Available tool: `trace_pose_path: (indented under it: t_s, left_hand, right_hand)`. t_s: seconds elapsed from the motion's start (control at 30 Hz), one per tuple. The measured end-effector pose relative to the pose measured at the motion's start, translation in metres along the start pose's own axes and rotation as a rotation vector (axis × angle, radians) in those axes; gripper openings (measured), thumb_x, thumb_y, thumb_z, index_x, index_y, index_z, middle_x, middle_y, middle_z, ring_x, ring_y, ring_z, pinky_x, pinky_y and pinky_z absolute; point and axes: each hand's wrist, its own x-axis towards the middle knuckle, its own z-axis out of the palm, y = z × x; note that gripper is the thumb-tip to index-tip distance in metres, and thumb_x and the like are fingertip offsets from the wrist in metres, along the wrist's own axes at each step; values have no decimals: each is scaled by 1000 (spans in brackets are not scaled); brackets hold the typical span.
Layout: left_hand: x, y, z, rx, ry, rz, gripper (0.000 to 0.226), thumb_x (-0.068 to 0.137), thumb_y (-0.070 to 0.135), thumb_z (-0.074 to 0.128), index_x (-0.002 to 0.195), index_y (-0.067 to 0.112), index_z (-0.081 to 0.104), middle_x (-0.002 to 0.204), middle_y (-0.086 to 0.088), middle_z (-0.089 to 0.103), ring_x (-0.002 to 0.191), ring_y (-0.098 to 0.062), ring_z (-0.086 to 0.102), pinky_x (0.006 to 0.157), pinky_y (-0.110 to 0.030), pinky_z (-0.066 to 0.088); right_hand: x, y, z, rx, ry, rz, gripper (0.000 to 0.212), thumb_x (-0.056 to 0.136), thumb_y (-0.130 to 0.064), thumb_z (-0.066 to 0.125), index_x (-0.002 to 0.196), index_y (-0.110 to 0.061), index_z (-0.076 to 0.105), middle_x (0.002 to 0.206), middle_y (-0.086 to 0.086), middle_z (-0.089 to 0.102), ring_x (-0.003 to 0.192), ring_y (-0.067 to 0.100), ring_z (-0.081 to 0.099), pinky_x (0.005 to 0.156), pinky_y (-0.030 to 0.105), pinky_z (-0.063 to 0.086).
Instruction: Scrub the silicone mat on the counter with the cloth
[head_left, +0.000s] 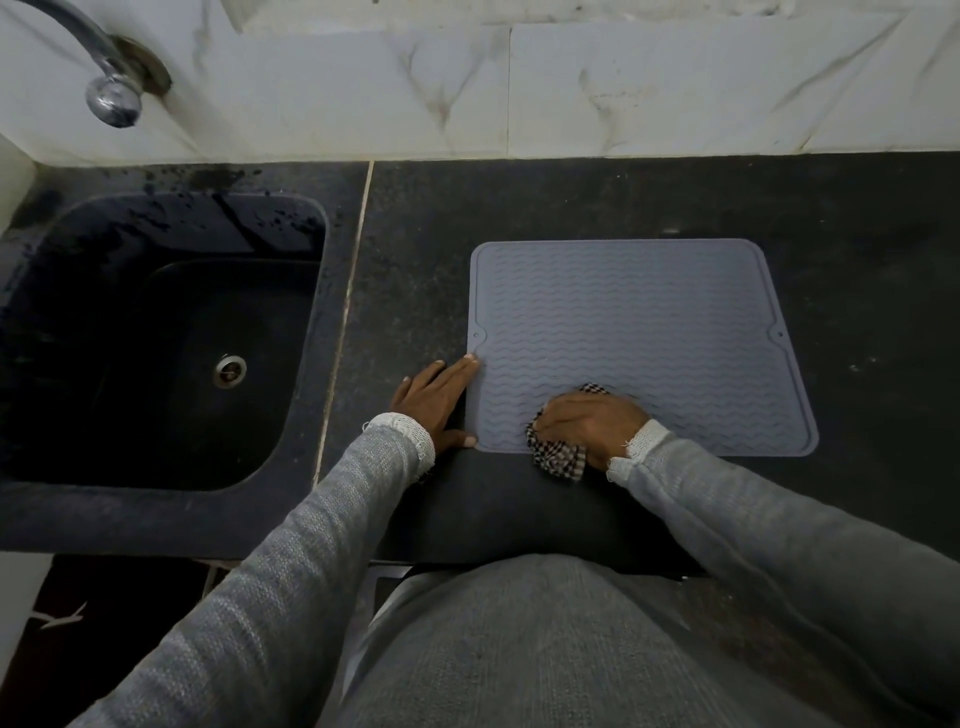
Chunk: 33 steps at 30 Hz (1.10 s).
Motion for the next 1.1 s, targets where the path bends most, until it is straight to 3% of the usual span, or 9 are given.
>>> trace_pose_path:
  t_s: [0.2, 0.33, 0.43, 0.5, 0.57, 0.63, 0.73, 0.8, 1.1]
  left_hand:
    - [2, 3, 2, -20, -1, -7, 98, 81, 40, 68, 152, 28, 2, 160, 10, -1, 147, -23, 0, 117, -54, 11]
    - [6, -2, 6, -114, 55, 32, 99, 64, 69, 50, 150, 30, 19, 159, 6, 9, 146, -25, 12, 115, -54, 19]
    - [13, 11, 8, -134, 219, 65, 85, 66, 63, 57, 141, 27, 41, 157, -4, 20, 143, -29, 22, 114, -52, 24]
    - [22, 29, 8, -126, 285, 82, 76, 71, 49, 70, 139, 25, 45, 156, -9, 22, 142, -32, 23, 115, -49, 24]
    - [34, 55, 6, -105, 268, 100, 75, 75, 41, 74, 141, 25, 41, 157, -9, 16, 144, -33, 17, 116, -49, 21]
    - [48, 83, 7, -88, 206, 109, 75, 80, 39, 72, 144, 27, 35, 159, -5, 9, 145, -30, 11, 117, -48, 18]
    - [72, 122, 9, -38, 146, 149, 77, 81, 42, 69, 146, 30, 30, 160, -2, 2, 146, -28, 8, 117, -48, 16]
    - [88, 146, 8, -3, 105, 175, 82, 80, 44, 69, 147, 32, 25, 160, -2, -4, 147, -28, 4, 117, -48, 14]
    - [157, 219, -19, 146, 19, 174, 106, 74, 54, 71, 151, 33, 1, 159, 0, -12, 147, -25, -6, 116, -48, 8]
  right_hand:
    - [0, -3, -4, 161, 45, 152, 21, 68, -6, 71, 88, -11, 75, 90, 7, 75, 85, 28, 71, 75, 45, 56]
    - [-26, 8, -12, 335, 162, 305, 35, 62, -6, 82, 95, -9, 73, 99, 12, 72, 92, 26, 68, 84, 35, 54]
    - [-51, 23, -29, 353, 223, 482, 34, 67, 6, 74, 98, -8, 73, 103, 10, 71, 97, 23, 66, 90, 28, 48]
    - [-68, 37, -38, 455, 286, 725, 34, 77, 14, 59, 96, -10, 74, 96, 1, 72, 92, 6, 66, 87, 17, 44]
    - [-85, 55, -40, 525, 336, 899, 43, 80, 18, 50, 86, -16, 76, 80, -14, 72, 78, -7, 64, 81, 16, 47]
    - [-103, 67, -48, 400, 369, 930, 39, 76, 21, 53, 91, -7, 75, 77, -21, 71, 81, -3, 64, 85, 21, 50]
    - [-123, 77, -59, 254, 408, 753, 43, 59, 24, 64, 92, -2, 74, 95, 2, 71, 92, 17, 64, 92, 18, 47]
    - [-133, 86, -63, 242, 387, 777, 46, 57, 23, 66, 93, -5, 74, 97, 13, 71, 92, 23, 66, 89, 24, 51]
    - [-126, 128, -99, 216, 327, 913, 41, 66, 15, 57, 96, -8, 73, 100, 15, 69, 96, 30, 64, 85, 42, 53]
